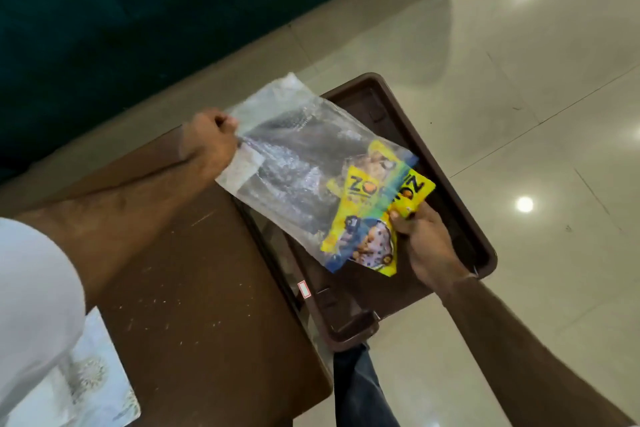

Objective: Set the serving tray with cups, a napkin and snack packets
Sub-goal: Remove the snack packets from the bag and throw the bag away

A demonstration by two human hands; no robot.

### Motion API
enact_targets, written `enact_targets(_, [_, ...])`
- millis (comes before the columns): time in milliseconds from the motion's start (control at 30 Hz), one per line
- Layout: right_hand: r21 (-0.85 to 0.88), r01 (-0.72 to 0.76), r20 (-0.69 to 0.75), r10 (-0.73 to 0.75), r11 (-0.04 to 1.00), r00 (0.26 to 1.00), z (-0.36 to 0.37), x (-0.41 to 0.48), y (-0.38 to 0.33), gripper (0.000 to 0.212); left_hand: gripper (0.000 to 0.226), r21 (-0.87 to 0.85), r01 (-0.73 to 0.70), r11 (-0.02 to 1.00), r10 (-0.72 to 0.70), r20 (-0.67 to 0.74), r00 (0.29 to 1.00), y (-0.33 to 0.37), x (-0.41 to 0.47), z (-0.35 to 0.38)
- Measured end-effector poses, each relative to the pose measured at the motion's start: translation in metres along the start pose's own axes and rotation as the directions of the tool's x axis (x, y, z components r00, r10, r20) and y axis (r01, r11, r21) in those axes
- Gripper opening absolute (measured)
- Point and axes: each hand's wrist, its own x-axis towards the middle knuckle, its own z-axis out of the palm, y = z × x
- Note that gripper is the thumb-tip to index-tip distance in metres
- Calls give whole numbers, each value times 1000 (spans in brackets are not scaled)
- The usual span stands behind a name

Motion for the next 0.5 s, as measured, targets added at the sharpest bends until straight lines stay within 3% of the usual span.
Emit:
enact_targets(100, [-7,-21,-165,20,1000,986,-21,-4,12,40,35,-72,68,995,-74,-74,995,-19,2,-8])
enact_targets(200, [-127,-10,-291,-27,992,956,-15,-9,15,44,47,-391,203,898,-263,-106,959,-24,-21,-5])
enact_targets(267, [-318,27,-423,-167,948,891,-3,-16,8,53,67,-647,372,666,-471,22,882,-28,-46,-1])
enact_targets(333, [-514,124,-488,-408,849,771,9,-26,-3,67,75,-772,500,392,-557,234,797,-32,-76,8])
enact_targets(367, [-622,233,-429,-574,748,697,19,-32,-11,71,69,-792,535,294,-545,321,775,-34,-91,12])
enact_targets(433, [-724,503,-149,-819,472,555,43,-30,-32,64,47,-784,581,218,-470,438,767,-36,-113,20])
enact_targets(467, [-727,578,-3,-843,371,538,59,-22,-46,58,37,-769,596,229,-435,467,770,-36,-120,24])
enact_targets(500, [-742,595,126,-807,310,577,75,-8,-60,55,30,-754,605,256,-409,482,774,-36,-125,29])
